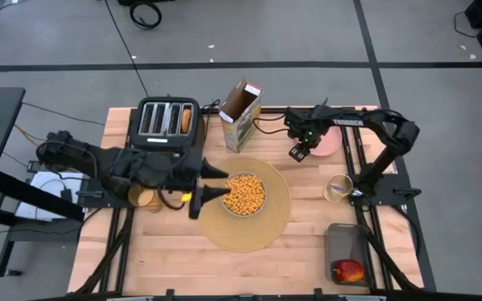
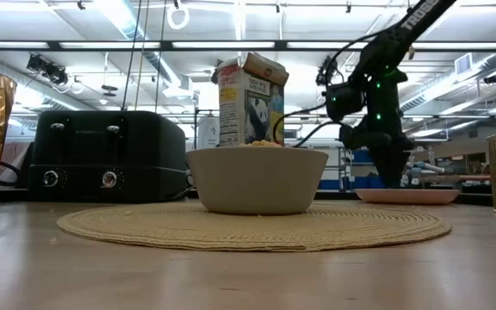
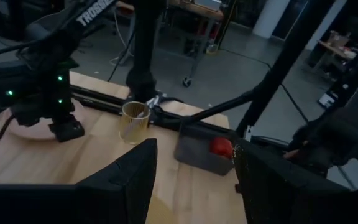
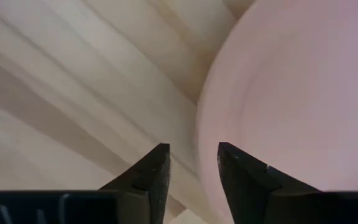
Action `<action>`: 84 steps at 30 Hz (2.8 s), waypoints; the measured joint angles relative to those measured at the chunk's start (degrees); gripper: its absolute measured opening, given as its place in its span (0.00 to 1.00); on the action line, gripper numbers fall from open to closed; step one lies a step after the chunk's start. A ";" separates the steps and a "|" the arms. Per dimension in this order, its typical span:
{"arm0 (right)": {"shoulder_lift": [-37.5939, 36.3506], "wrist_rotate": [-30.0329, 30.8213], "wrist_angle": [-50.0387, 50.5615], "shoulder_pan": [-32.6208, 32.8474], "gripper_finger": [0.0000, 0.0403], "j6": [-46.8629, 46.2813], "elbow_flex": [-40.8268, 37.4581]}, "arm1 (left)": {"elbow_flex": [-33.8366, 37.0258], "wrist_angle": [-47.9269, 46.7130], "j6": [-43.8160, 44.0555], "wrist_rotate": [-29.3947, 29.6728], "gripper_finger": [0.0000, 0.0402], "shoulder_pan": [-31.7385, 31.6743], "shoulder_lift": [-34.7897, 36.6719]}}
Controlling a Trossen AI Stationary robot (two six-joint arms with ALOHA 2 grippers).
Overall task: Arrange a breakfast setting
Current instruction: Put the pink plate on the brown placemat to the bottom left of the gray bowl
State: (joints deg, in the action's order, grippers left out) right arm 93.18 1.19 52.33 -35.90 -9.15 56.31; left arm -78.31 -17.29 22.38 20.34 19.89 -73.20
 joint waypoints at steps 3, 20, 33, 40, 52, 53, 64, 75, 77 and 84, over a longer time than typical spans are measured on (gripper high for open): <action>1.06 0.02 -1.09 0.04 0.32 0.02 0.00 | 0.03 -0.20 -0.03 2.86 0.54 2.93 -0.07; 2.28 3.69 -9.22 -1.97 0.20 1.69 -5.42 | 0.03 -0.18 0.97 12.99 0.54 7.66 -0.07; -9.49 5.15 7.50 1.66 0.03 5.90 1.02 | 0.01 -1.01 -0.84 14.49 0.54 5.84 0.31; -19.55 1.12 24.67 14.44 0.03 11.04 12.63 | -0.11 -1.71 -3.99 10.35 0.56 0.49 0.98; -18.73 -23.45 24.31 40.87 0.03 5.36 34.42 | -0.24 -1.03 -24.61 0.86 0.78 -7.02 -6.05; -17.76 -24.30 23.72 41.68 0.03 4.89 35.57 | -0.21 -0.56 -26.25 -1.79 0.78 -7.39 -7.07; -9.69 -28.23 19.50 44.30 0.03 7.65 42.16 | -0.21 7.98 -28.24 -12.30 0.74 -10.19 -14.56; -8.74 -29.85 7.34 44.33 0.04 6.62 42.16 | -0.27 10.50 -32.06 -16.55 0.65 -9.09 -16.29; -8.74 -29.68 7.89 44.35 0.04 6.09 42.16 | -0.27 10.17 -33.13 -16.50 0.56 -8.75 -16.28; -8.80 -24.38 5.89 44.33 0.10 2.62 42.21 | -0.14 9.01 -35.92 -16.58 0.14 -8.32 -16.02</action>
State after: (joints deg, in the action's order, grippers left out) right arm 84.39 -23.19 58.22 8.43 -6.52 98.53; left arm -78.46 -8.28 -13.54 3.77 11.57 -89.22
